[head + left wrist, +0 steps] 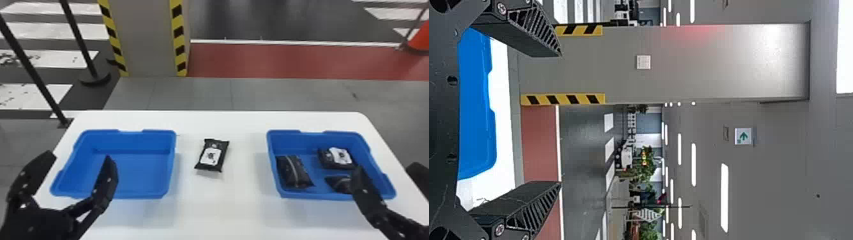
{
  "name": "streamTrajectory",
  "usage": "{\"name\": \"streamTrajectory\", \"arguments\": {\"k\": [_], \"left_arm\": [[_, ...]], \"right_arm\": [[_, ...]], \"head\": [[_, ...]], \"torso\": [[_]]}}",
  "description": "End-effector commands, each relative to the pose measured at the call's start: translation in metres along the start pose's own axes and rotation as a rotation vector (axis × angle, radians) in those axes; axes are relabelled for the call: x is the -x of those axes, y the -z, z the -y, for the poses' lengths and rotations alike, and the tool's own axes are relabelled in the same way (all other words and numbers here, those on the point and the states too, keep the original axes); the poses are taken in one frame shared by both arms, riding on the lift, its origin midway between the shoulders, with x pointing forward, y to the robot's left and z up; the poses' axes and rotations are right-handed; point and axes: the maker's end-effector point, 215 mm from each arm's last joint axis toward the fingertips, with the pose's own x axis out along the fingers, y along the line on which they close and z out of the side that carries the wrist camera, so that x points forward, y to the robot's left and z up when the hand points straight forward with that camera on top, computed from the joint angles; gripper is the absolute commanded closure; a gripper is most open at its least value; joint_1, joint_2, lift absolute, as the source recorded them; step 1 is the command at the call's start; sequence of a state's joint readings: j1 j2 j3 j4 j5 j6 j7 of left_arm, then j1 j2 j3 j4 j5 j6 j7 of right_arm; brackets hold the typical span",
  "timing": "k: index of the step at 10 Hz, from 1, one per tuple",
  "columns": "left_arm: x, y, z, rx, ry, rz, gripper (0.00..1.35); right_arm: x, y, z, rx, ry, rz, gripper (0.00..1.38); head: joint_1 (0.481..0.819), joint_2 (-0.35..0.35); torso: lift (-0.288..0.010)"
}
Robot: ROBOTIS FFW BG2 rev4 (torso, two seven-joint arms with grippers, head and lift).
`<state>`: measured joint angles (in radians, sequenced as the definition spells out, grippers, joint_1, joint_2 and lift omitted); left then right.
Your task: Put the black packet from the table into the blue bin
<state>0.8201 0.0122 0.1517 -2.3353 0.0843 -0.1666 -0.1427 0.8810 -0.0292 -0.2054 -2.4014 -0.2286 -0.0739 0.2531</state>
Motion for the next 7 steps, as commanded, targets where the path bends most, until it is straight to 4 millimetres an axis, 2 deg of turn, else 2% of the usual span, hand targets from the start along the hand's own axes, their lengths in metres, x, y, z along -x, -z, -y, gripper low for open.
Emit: {"name": "streamTrajectory", "arguments": {"k": [1, 6, 7], "left_arm": [[0.001, 0.0, -0.001, 0.0, -0.001, -0.002, 0.11], [0.0, 0.0, -0.001, -0.002, -0.001, -0.002, 0.11], [0.0, 0.0, -0.001, -0.002, -0.001, -0.002, 0.11]], "right_arm": [[0.0, 0.0, 0.0, -0.001, 0.0, 0.0, 0.15], [-0.001, 0.002, -0.002, 0.001, -0.005, -0.018, 0.16], [-0.006, 0.01, -0.006, -0.012, -0.019, -0.049, 0.16]], "head": [[0.695, 0.004], [0.695, 0.006], [0.695, 0.007]], "torso": [[-0.11], [-0.11], [-0.11]]}}
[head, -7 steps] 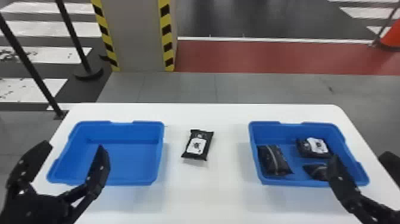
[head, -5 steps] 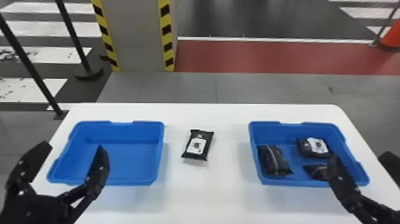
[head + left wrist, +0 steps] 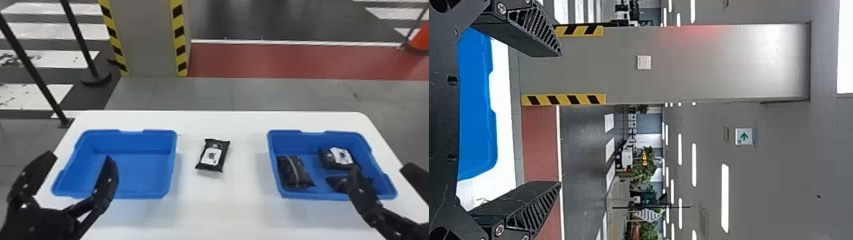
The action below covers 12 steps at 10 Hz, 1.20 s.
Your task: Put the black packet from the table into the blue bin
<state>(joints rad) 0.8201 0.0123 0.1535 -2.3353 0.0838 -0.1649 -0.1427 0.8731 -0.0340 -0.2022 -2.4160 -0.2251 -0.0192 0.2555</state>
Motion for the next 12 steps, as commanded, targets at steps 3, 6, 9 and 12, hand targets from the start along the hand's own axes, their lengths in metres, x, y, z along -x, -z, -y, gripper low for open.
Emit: {"name": "streamTrajectory", "arguments": {"k": [3, 6, 9, 12], "left_arm": [[-0.001, 0.0, 0.001, 0.002, 0.001, 0.0, 0.11], [-0.002, -0.001, 0.003, 0.003, 0.004, 0.002, 0.11], [-0.002, 0.0, 0.002, 0.003, 0.001, 0.0, 0.11], [-0.004, -0.002, 0.005, 0.006, 0.007, 0.005, 0.11]], "right_arm": [[-0.039, 0.012, -0.005, -0.015, -0.063, -0.018, 0.16], [-0.099, 0.055, -0.016, -0.052, -0.115, -0.114, 0.15], [-0.156, 0.082, -0.046, -0.063, -0.228, -0.213, 0.15], [-0.201, 0.115, -0.101, -0.032, -0.35, -0.345, 0.15]], "head": [[0.695, 0.03], [0.695, 0.034], [0.695, 0.07], [0.695, 0.123]], "torso": [[-0.11], [-0.11], [-0.11], [-0.11]]}}
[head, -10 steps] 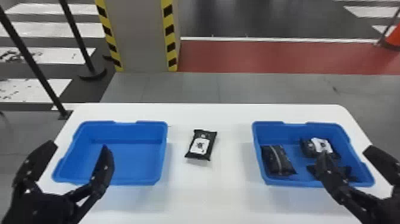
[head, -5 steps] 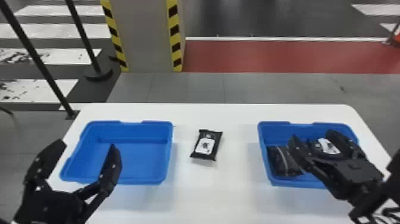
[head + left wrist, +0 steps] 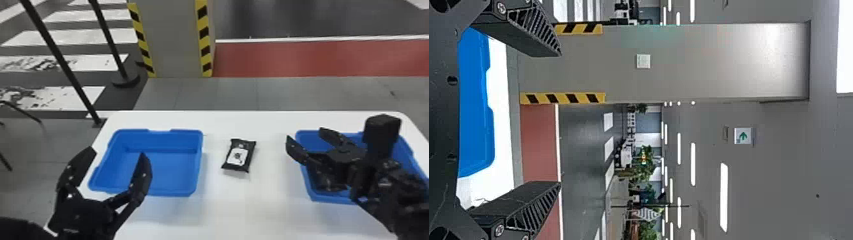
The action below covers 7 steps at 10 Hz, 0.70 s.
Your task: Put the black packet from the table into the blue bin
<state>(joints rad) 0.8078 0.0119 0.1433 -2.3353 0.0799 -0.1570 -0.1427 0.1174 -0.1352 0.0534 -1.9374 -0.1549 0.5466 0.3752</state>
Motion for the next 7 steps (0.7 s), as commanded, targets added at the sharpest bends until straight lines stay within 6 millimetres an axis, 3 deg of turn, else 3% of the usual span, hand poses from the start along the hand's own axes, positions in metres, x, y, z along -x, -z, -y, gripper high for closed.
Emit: {"name": "streamTrajectory", "arguments": {"k": [1, 4, 7], "left_arm": [[0.0, 0.001, 0.001, 0.0, 0.003, -0.002, 0.11], [-0.001, 0.001, 0.002, 0.003, 0.002, -0.002, 0.11], [-0.004, 0.001, 0.004, 0.003, 0.006, -0.002, 0.11]], "right_arm": [[-0.041, 0.011, -0.028, 0.027, -0.099, -0.073, 0.15], [-0.091, 0.058, -0.058, 0.058, -0.203, -0.26, 0.15], [-0.122, 0.099, -0.057, 0.132, -0.23, -0.387, 0.15]], "head": [[0.695, 0.143], [0.695, 0.235], [0.695, 0.261]], "torso": [[-0.11], [-0.11], [-0.11]]}}
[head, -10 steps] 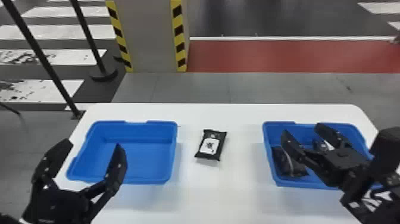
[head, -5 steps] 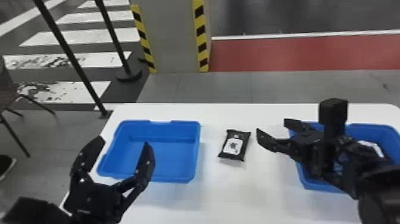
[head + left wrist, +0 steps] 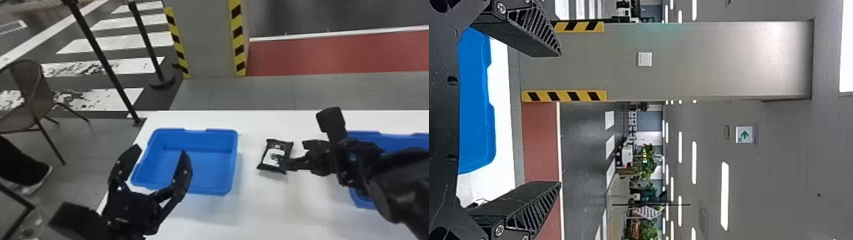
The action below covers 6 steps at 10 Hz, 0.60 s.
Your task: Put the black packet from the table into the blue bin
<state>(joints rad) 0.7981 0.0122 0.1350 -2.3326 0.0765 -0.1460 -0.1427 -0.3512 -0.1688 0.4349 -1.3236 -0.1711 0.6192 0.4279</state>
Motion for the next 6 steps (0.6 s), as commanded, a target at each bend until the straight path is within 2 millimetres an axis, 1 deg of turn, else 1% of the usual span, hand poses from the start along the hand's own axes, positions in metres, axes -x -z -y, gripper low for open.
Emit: {"name": "streamTrajectory", "arguments": {"k": [1, 2, 3, 4, 6], "left_arm": [[-0.002, 0.001, 0.002, 0.0, 0.003, -0.001, 0.11], [-0.002, 0.002, 0.002, 0.003, 0.003, -0.003, 0.11], [-0.003, 0.003, 0.004, 0.004, 0.005, -0.003, 0.11], [-0.006, 0.005, 0.005, 0.008, 0.007, -0.003, 0.11], [-0.009, 0.004, 0.008, 0.016, 0.011, 0.006, 0.11]], "right_arm": [[-0.015, 0.011, 0.0, 0.039, -0.009, -0.053, 0.14], [-0.024, 0.01, -0.009, 0.066, -0.036, -0.055, 0.11], [-0.028, 0.008, -0.013, 0.093, -0.043, -0.062, 0.09], [-0.031, 0.011, -0.015, 0.106, -0.047, -0.073, 0.08], [-0.034, 0.012, -0.008, 0.123, -0.028, -0.071, 0.07]], "head": [[0.695, 0.264], [0.695, 0.265], [0.695, 0.268], [0.695, 0.278], [0.695, 0.284]], "torso": [[-0.11], [-0.11], [-0.11], [-0.11], [-0.11]]}}
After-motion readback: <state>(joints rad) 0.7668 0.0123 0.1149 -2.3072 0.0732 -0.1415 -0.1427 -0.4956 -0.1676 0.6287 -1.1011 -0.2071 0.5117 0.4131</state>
